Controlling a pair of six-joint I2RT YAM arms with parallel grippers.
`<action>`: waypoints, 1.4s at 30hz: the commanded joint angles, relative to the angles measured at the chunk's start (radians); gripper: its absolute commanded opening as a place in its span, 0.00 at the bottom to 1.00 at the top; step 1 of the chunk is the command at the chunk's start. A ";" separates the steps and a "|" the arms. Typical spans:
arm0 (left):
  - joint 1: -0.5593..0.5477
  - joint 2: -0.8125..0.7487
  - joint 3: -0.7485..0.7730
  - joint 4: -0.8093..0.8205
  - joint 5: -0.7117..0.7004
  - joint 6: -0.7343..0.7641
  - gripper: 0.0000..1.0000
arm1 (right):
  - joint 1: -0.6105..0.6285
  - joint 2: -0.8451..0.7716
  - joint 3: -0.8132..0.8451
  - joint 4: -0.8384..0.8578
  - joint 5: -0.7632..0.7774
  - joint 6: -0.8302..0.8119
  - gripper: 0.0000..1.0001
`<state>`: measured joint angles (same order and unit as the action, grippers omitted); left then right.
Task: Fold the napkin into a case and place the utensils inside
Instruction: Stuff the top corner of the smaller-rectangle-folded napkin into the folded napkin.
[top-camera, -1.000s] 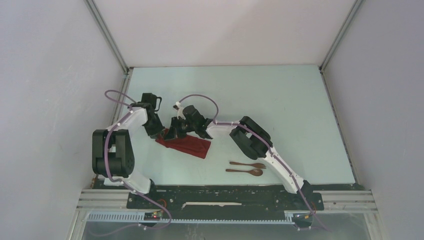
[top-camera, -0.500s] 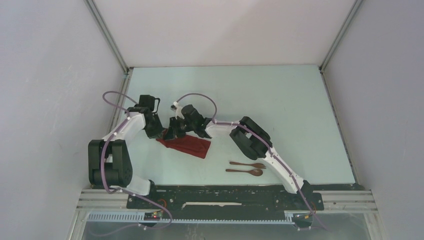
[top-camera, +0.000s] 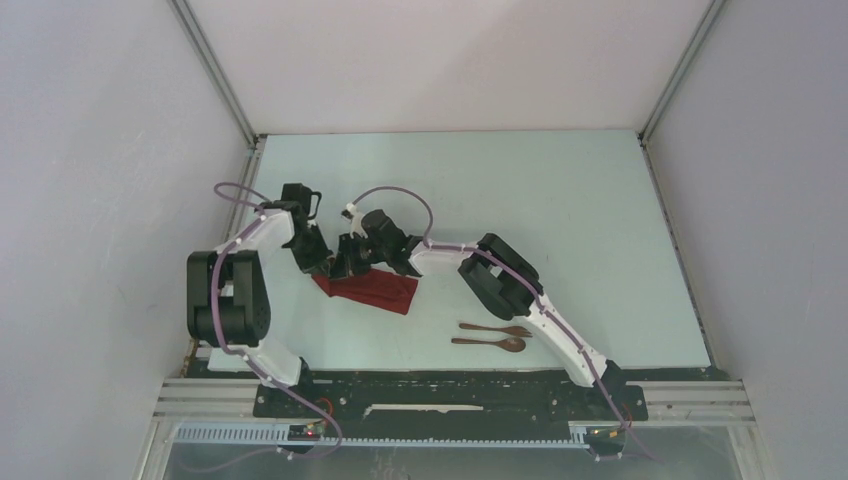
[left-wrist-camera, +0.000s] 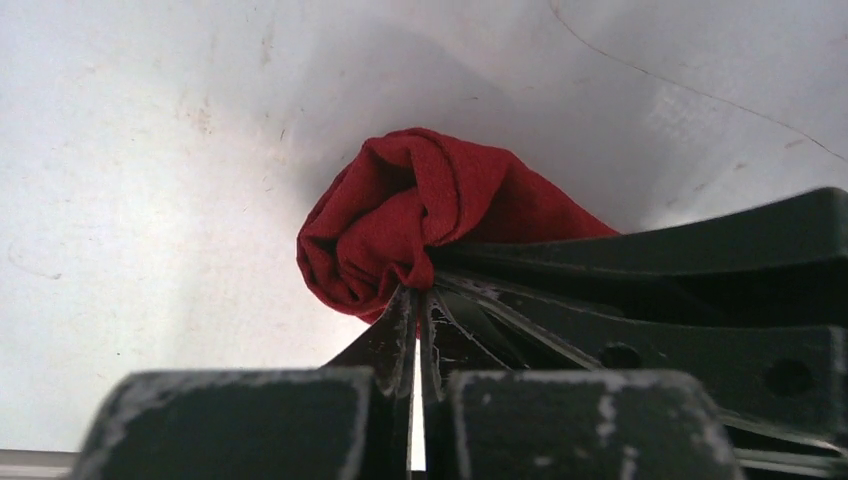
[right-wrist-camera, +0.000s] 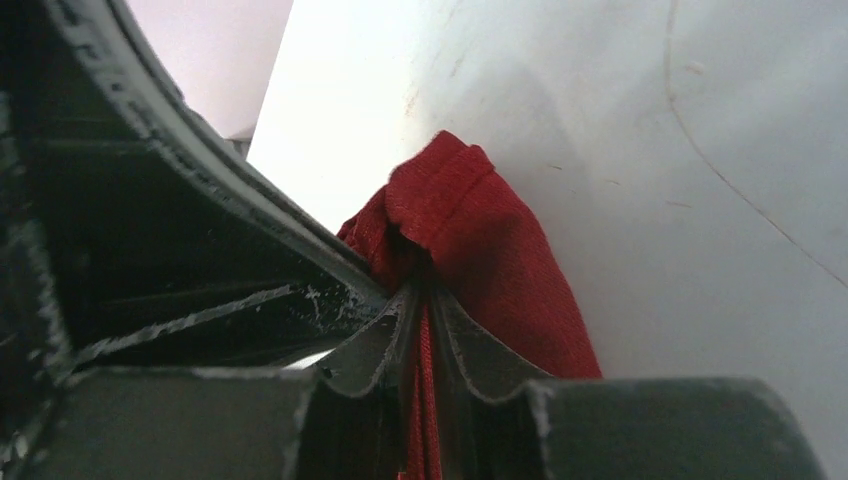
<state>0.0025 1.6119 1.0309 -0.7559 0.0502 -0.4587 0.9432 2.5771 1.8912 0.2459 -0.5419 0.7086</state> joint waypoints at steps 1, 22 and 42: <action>0.020 0.111 0.046 0.110 -0.004 -0.094 0.00 | -0.012 -0.019 -0.103 0.048 -0.071 0.079 0.24; 0.116 -0.041 -0.061 0.227 -0.006 -0.284 0.00 | 0.040 0.029 0.003 -0.177 0.082 -0.050 0.18; 0.135 -0.212 -0.042 0.148 -0.009 -0.107 0.58 | 0.010 0.030 -0.038 -0.105 0.032 0.017 0.11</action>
<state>0.1196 1.5589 1.0031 -0.6094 0.0563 -0.6281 0.9394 2.5916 1.9114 0.2279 -0.5369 0.7391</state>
